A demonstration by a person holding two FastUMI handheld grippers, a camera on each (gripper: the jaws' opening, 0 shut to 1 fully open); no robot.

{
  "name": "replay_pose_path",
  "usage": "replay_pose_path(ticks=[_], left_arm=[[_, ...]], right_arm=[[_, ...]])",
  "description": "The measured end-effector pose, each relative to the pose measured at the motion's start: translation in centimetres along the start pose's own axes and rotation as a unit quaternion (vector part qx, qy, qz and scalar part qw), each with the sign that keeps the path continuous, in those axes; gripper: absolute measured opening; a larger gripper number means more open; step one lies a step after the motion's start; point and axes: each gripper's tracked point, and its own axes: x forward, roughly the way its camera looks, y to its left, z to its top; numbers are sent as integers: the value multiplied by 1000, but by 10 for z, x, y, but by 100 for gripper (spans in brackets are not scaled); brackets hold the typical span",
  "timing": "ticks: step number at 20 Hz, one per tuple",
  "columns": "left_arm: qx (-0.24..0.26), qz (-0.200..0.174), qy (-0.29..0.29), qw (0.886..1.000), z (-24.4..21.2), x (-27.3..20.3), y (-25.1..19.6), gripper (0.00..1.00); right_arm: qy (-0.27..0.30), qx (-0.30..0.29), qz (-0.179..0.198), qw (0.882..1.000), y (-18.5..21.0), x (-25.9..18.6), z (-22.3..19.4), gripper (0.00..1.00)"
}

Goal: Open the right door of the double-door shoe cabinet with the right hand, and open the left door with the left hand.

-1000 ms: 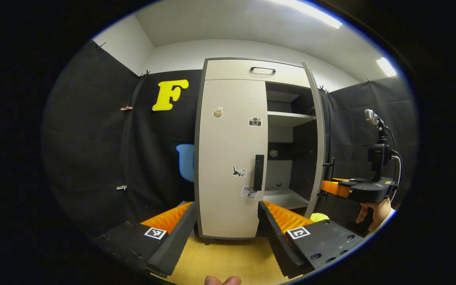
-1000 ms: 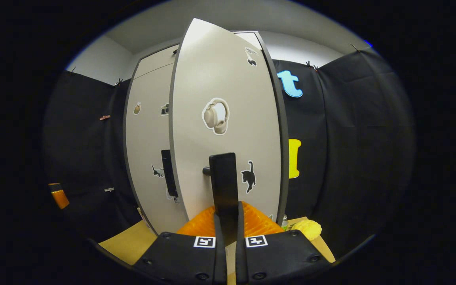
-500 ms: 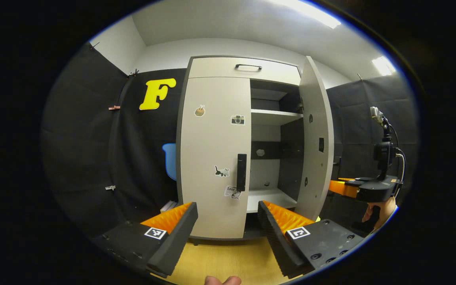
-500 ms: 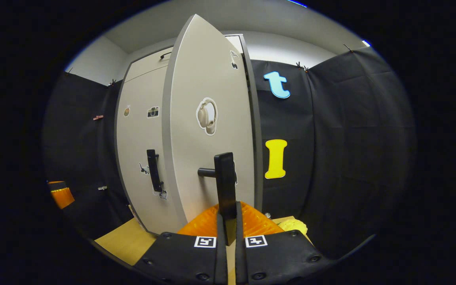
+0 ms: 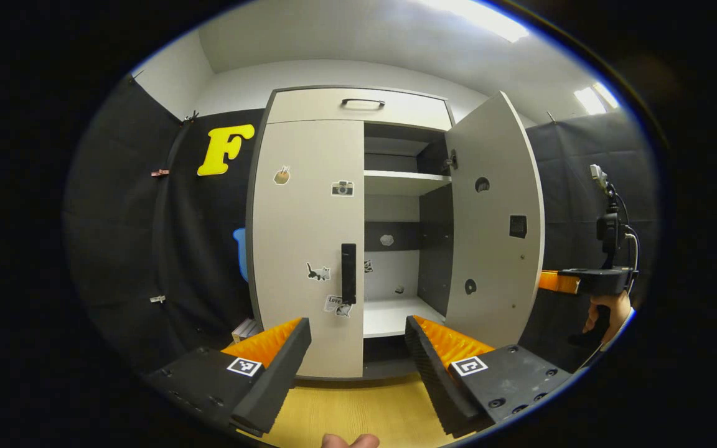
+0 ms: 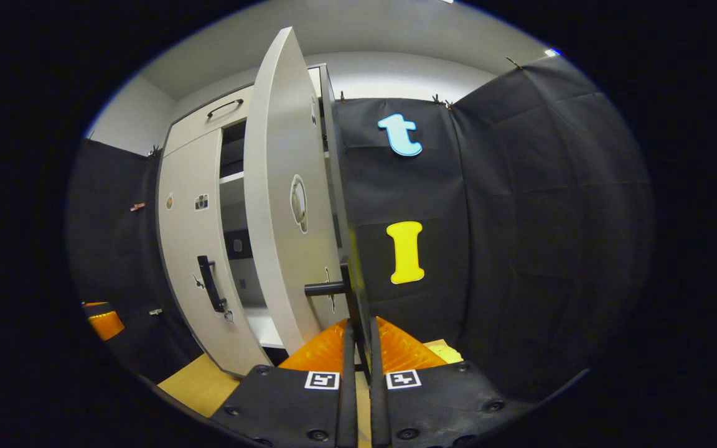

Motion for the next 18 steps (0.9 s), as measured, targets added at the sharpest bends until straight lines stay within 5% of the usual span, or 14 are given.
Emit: replay_pose_path(ticks=[4,9,12,15,18], left_arm=[[4,-1,2,1000,0,9,-6,95],[15,6,-5,1000,7,36,-4,95],[25,6,-21,999,16,61,-4,95],[23,2,-28,999,21,93,-7,95],[21,13,-19,1000,13,127,-5,95]], right_arm=[[-15,-53,-10,998,-15,-5,9,17],[-26,-16,-22,999,-15,-14,20,29],[-23,10,-4,1000,-7,-22,21,54],[-29,-12,-5,999,-13,-24,19,96],[-62,-35,-34,997,-26,-23,30,99]])
